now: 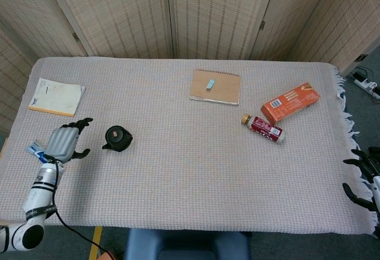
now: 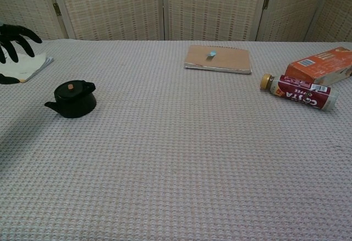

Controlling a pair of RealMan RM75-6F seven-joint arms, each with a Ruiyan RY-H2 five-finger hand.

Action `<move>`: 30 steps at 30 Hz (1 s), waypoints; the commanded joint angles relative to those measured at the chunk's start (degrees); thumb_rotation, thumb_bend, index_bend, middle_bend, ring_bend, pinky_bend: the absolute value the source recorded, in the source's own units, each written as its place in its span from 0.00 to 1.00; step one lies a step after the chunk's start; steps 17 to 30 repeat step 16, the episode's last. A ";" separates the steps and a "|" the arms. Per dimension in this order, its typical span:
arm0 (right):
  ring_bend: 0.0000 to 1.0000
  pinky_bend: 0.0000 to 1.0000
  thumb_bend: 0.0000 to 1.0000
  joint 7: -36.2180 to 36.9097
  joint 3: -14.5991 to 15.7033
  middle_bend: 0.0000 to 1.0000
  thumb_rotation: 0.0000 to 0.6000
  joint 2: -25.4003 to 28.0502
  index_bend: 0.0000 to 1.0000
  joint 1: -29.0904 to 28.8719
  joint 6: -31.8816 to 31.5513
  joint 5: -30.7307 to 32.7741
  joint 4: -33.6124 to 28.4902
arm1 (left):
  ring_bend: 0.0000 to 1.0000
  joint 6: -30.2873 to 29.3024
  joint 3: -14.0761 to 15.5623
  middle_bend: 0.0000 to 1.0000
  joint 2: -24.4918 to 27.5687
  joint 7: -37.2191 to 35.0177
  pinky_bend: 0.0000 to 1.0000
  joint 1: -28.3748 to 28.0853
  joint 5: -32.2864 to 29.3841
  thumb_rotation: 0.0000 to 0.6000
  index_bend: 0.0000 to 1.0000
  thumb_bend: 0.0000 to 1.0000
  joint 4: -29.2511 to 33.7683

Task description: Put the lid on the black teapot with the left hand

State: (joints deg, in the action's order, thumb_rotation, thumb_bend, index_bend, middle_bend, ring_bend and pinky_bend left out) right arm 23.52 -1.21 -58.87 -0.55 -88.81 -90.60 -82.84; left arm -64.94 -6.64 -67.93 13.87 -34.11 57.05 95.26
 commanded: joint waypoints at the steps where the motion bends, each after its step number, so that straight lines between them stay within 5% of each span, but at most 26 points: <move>1: 0.21 0.12 0.37 0.92 0.17 0.18 1.00 0.19 0.28 -0.43 0.43 -0.39 0.19 | 0.18 -7.62 1.74 0.17 0.30 -0.55 0.19 5.27 3.90 1.00 0.17 0.22 0.47; 5: 0.13 0.12 0.37 1.18 0.43 0.17 1.00 0.02 0.28 -0.83 0.58 -1.27 0.48 | 0.17 -14.56 3.34 0.16 -0.48 -0.73 0.16 9.89 7.49 1.00 0.18 0.22 0.67; 15: 0.15 0.12 0.37 1.86 1.19 0.17 1.00 -0.39 0.28 -0.74 -1.32 -3.70 -0.26 | 0.17 -26.23 7.88 0.16 -1.21 -0.94 0.15 19.52 16.94 1.00 0.19 0.22 2.23; 30: 0.15 0.12 0.37 1.55 1.24 0.17 1.00 -0.48 0.28 -0.67 -1.54 -3.82 -0.36 | 0.17 -26.86 8.18 0.16 -1.26 -1.15 0.15 20.27 17.78 1.00 0.19 0.22 2.27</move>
